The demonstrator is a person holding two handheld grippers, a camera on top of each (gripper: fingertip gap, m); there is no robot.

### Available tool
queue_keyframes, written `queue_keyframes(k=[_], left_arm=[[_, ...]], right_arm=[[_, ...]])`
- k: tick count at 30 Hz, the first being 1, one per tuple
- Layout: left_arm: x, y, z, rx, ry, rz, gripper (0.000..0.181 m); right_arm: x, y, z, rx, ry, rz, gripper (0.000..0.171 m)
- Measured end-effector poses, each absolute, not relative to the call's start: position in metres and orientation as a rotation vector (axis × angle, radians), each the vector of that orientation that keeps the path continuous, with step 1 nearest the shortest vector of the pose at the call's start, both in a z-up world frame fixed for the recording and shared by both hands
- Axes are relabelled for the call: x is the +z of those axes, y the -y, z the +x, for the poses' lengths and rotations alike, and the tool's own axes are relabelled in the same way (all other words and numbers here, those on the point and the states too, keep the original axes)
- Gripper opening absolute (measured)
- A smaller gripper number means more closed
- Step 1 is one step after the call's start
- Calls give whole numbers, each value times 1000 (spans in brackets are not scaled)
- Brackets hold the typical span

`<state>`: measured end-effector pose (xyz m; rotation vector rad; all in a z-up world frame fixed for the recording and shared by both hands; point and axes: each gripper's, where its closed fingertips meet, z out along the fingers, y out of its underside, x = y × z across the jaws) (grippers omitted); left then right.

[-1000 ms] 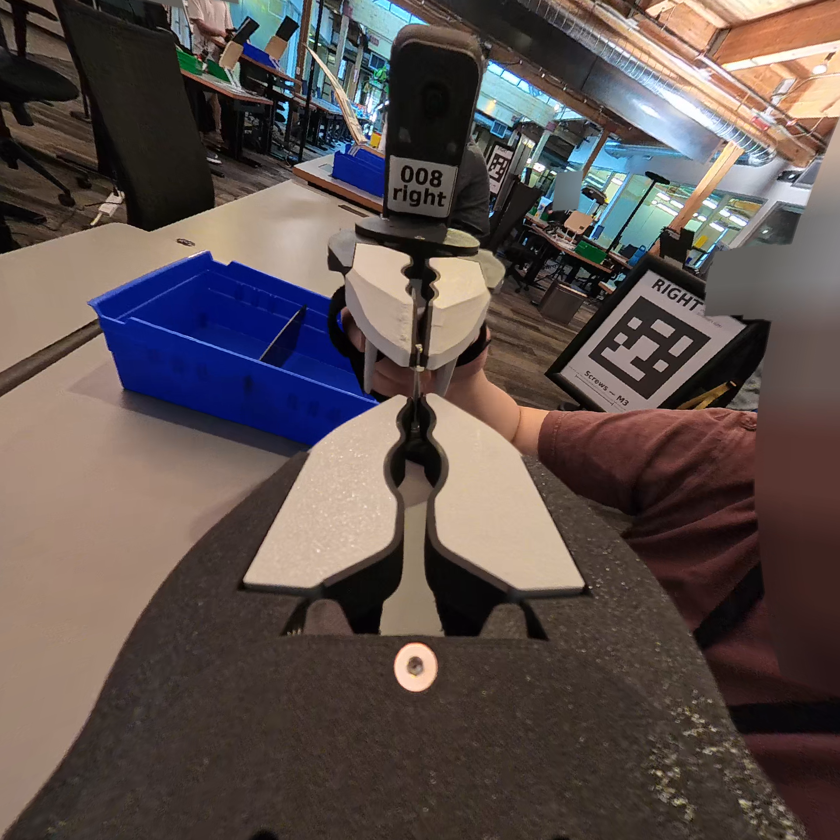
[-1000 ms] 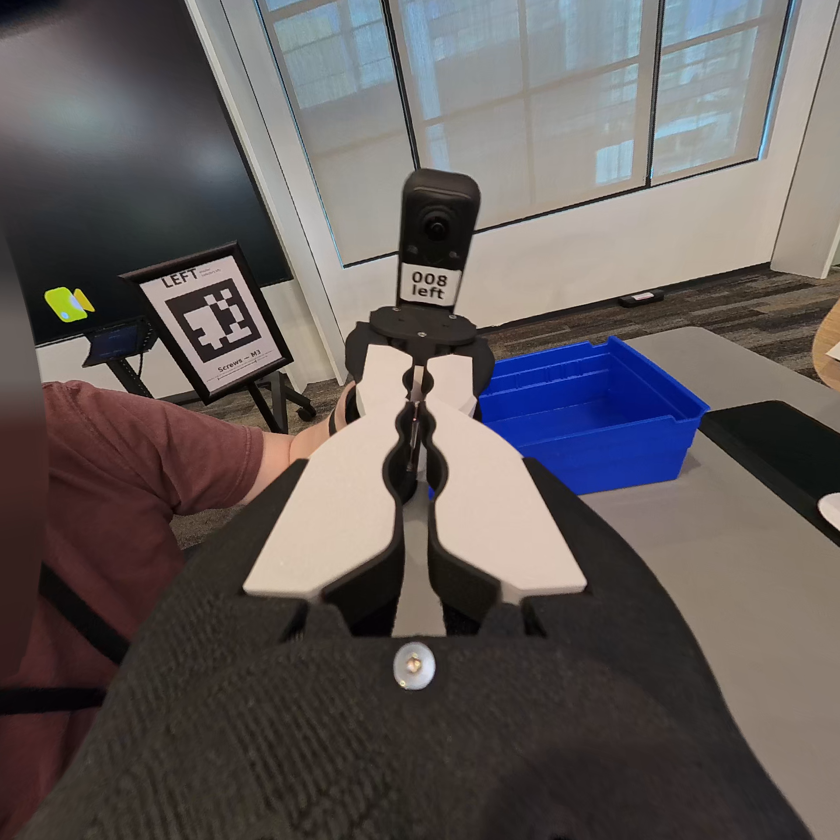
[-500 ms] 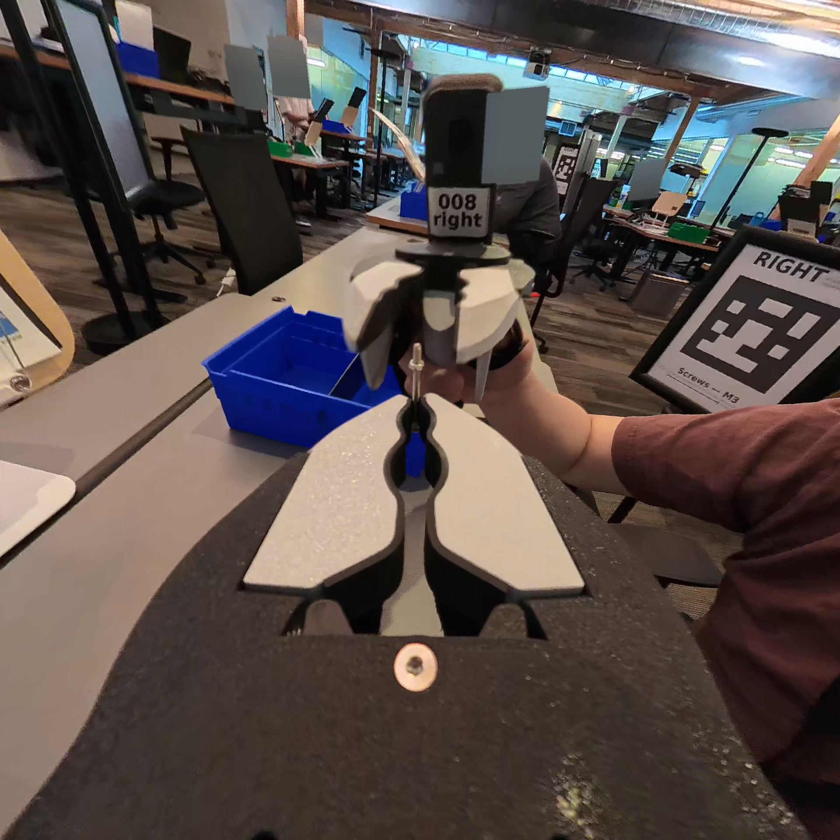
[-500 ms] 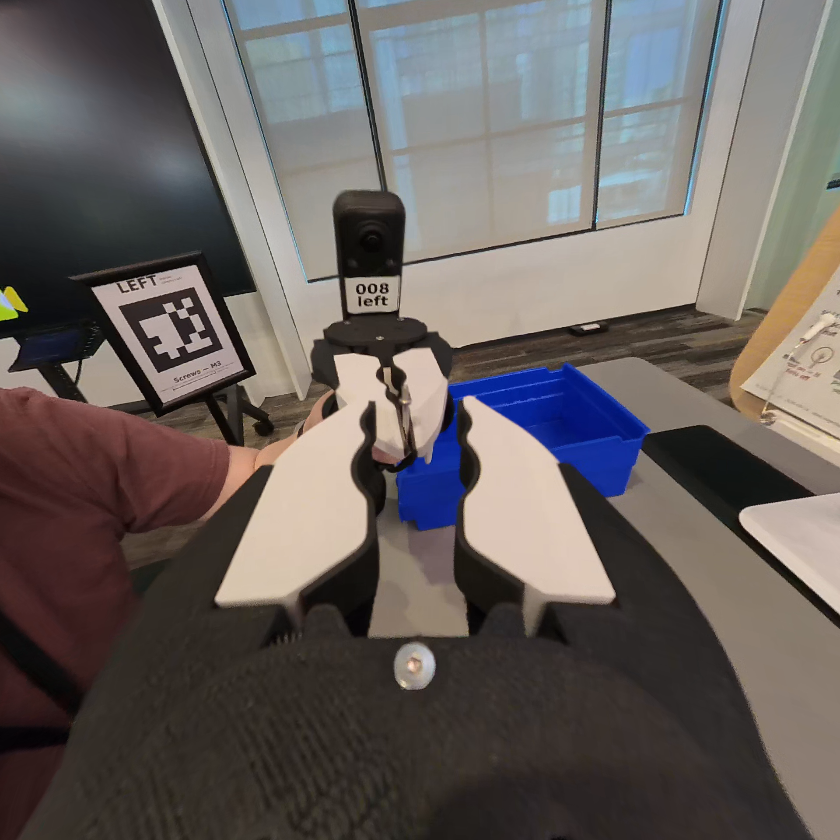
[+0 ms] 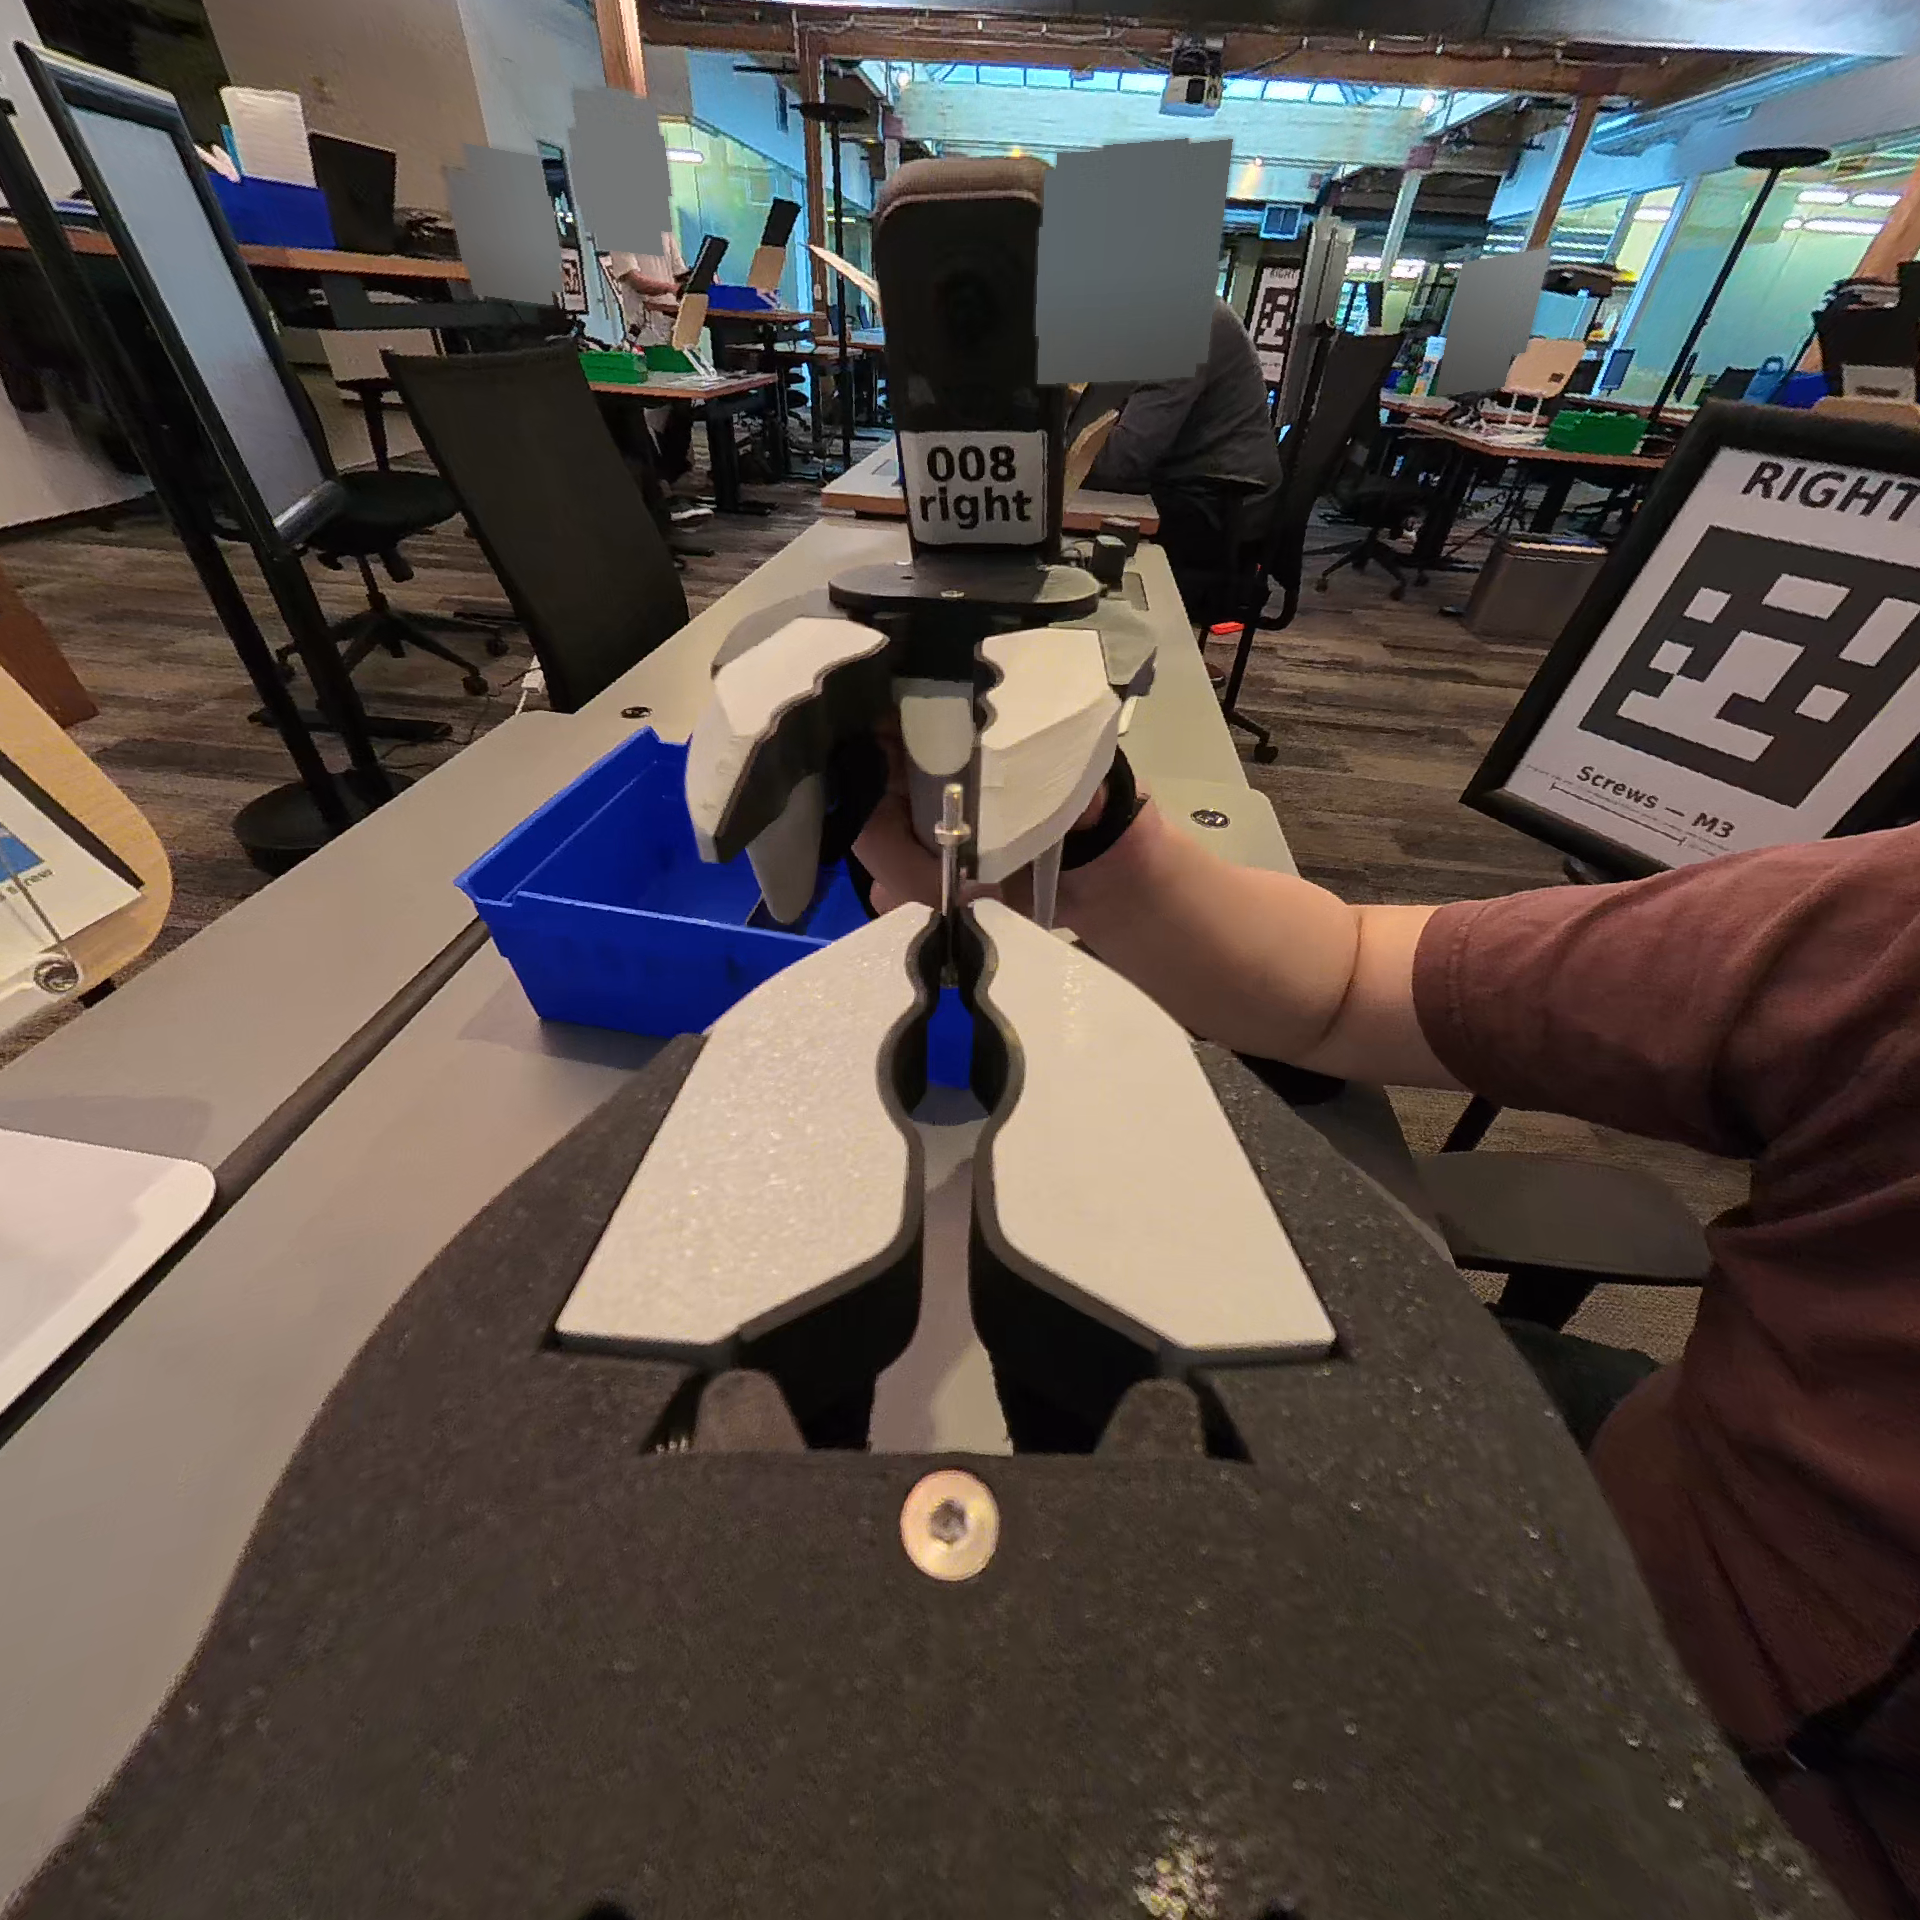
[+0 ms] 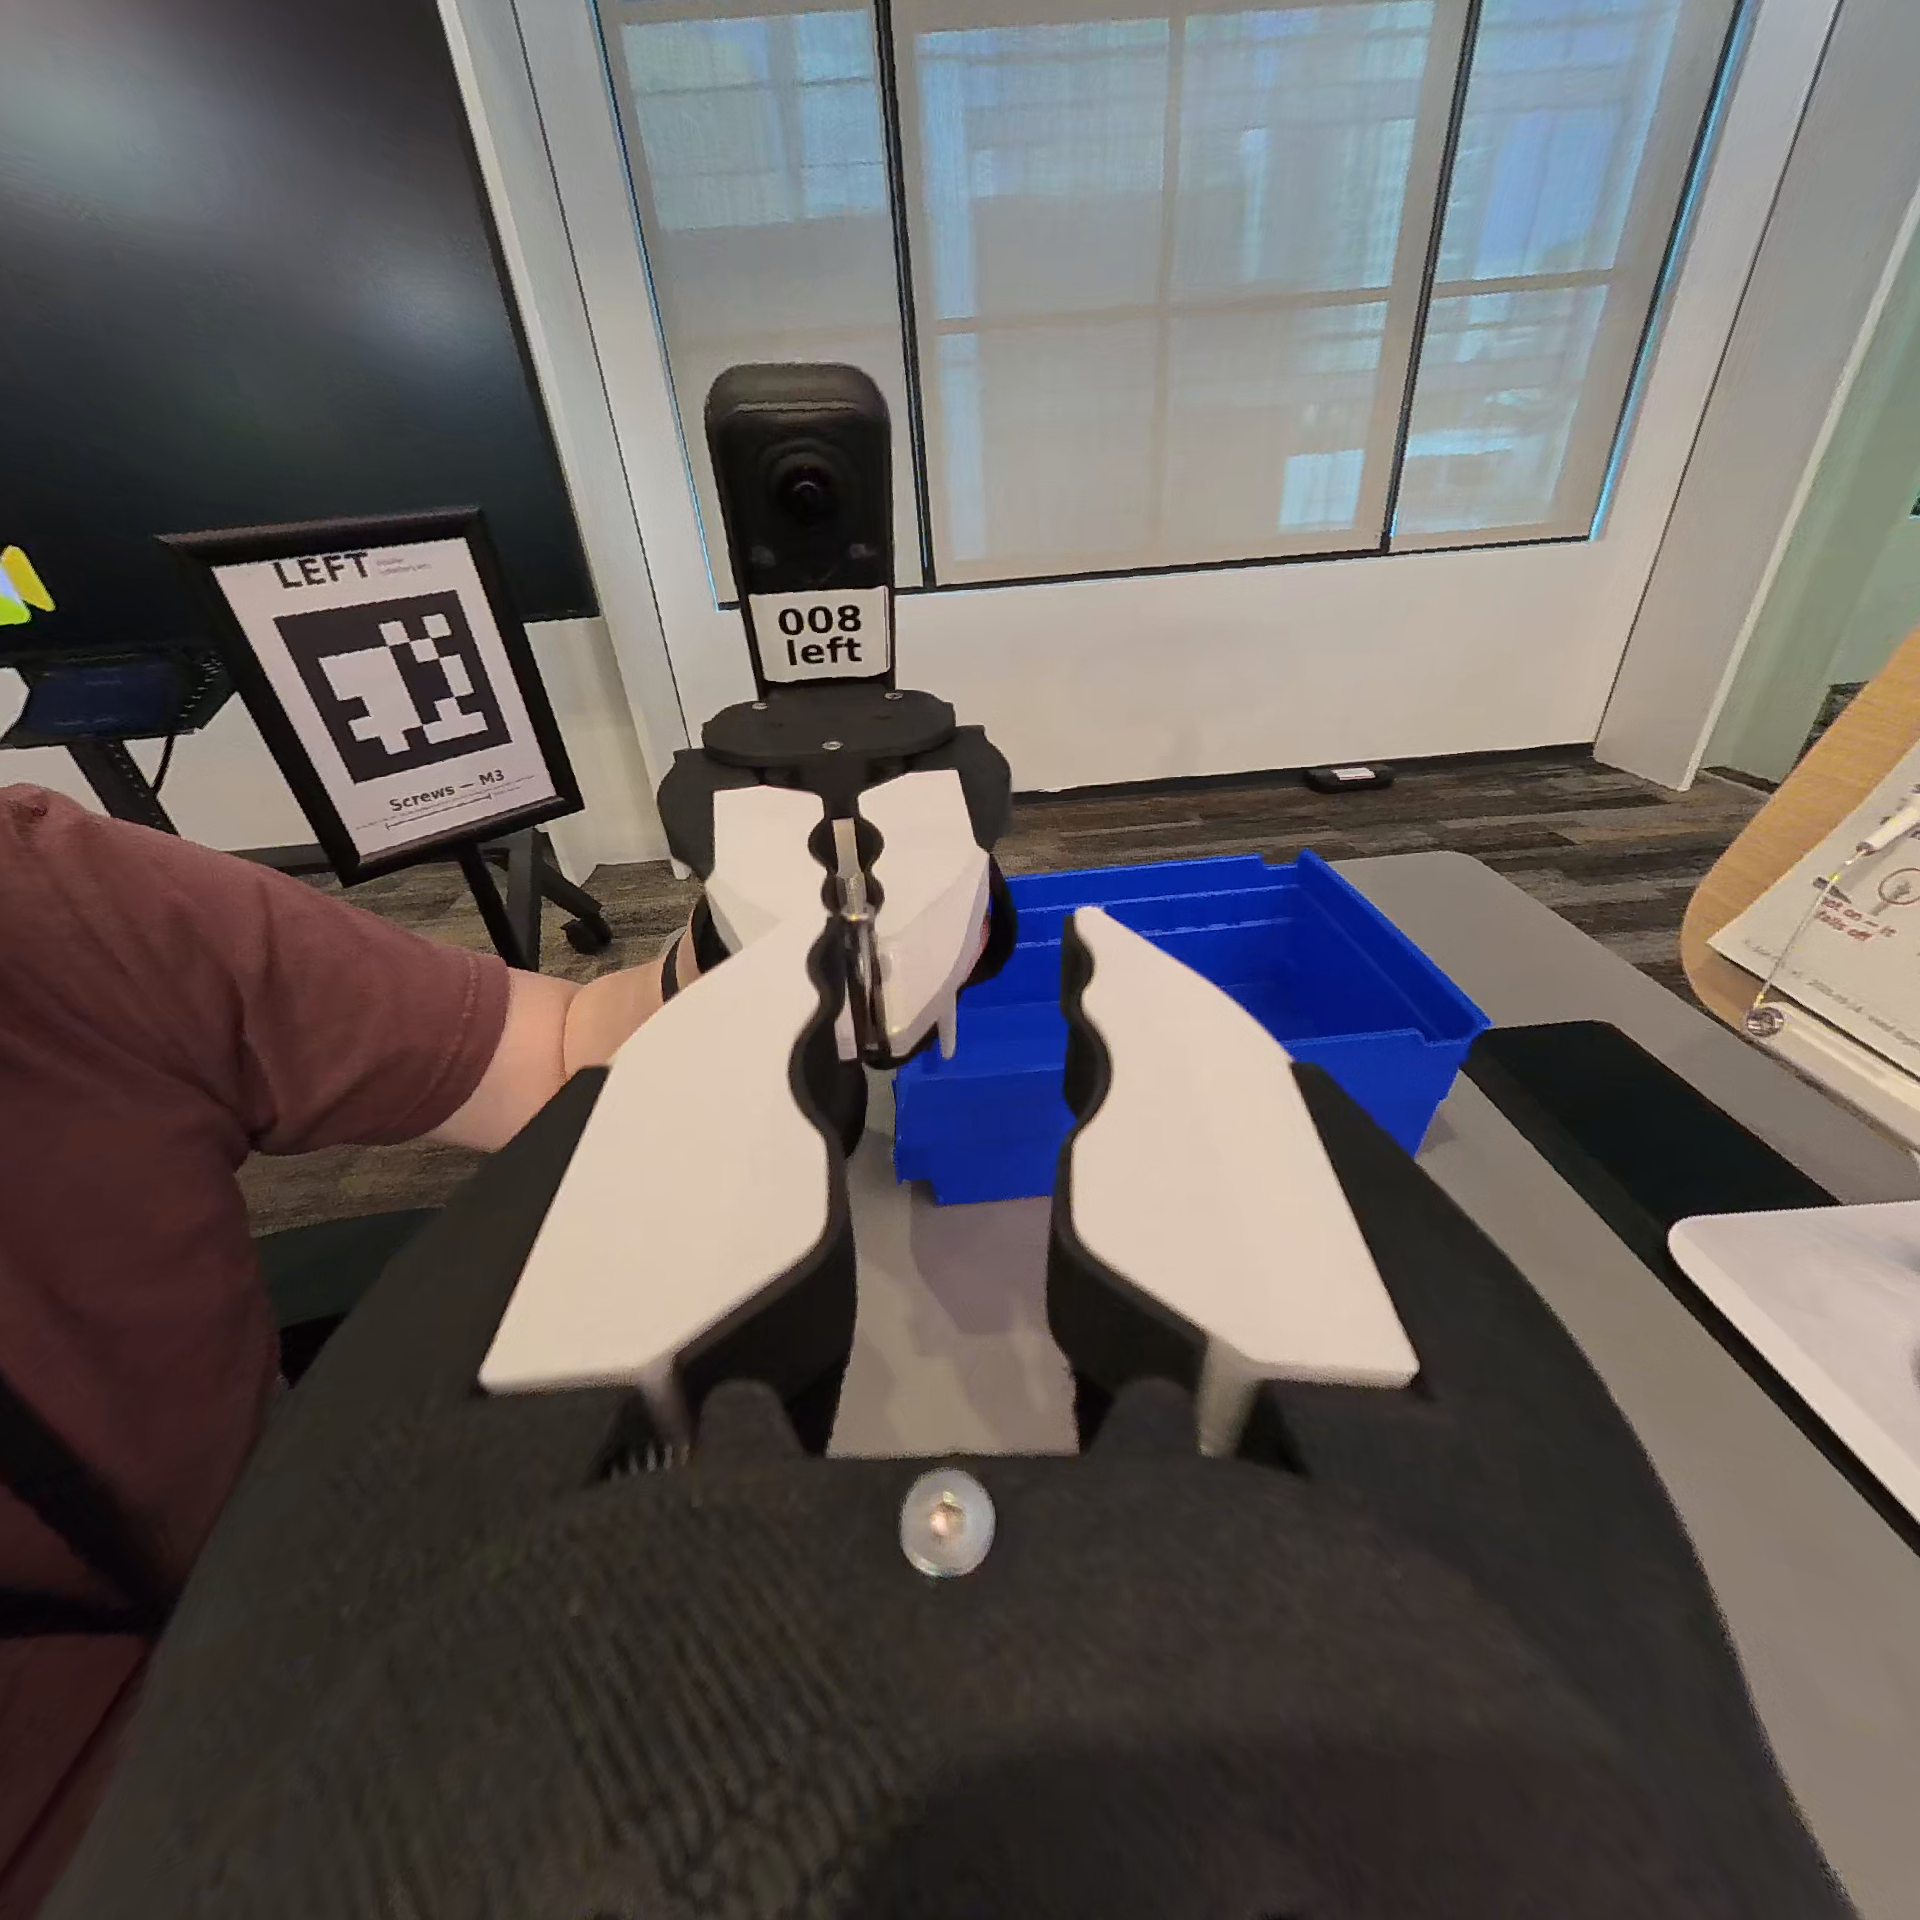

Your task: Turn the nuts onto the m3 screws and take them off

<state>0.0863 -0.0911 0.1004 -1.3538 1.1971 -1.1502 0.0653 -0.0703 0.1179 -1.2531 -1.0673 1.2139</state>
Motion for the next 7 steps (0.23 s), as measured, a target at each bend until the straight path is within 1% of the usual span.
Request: queue_keyframes(k=[3, 7], left_arm=[[104, 96, 86, -1213, -1207, -1341, 2], [100, 94, 86, -1198, -1207, -1357, 2]], right_arm=[[121, 67, 73, 1203, 1063, -1245, 39], [129, 76, 76, 1255, 1079, -1189, 39]])
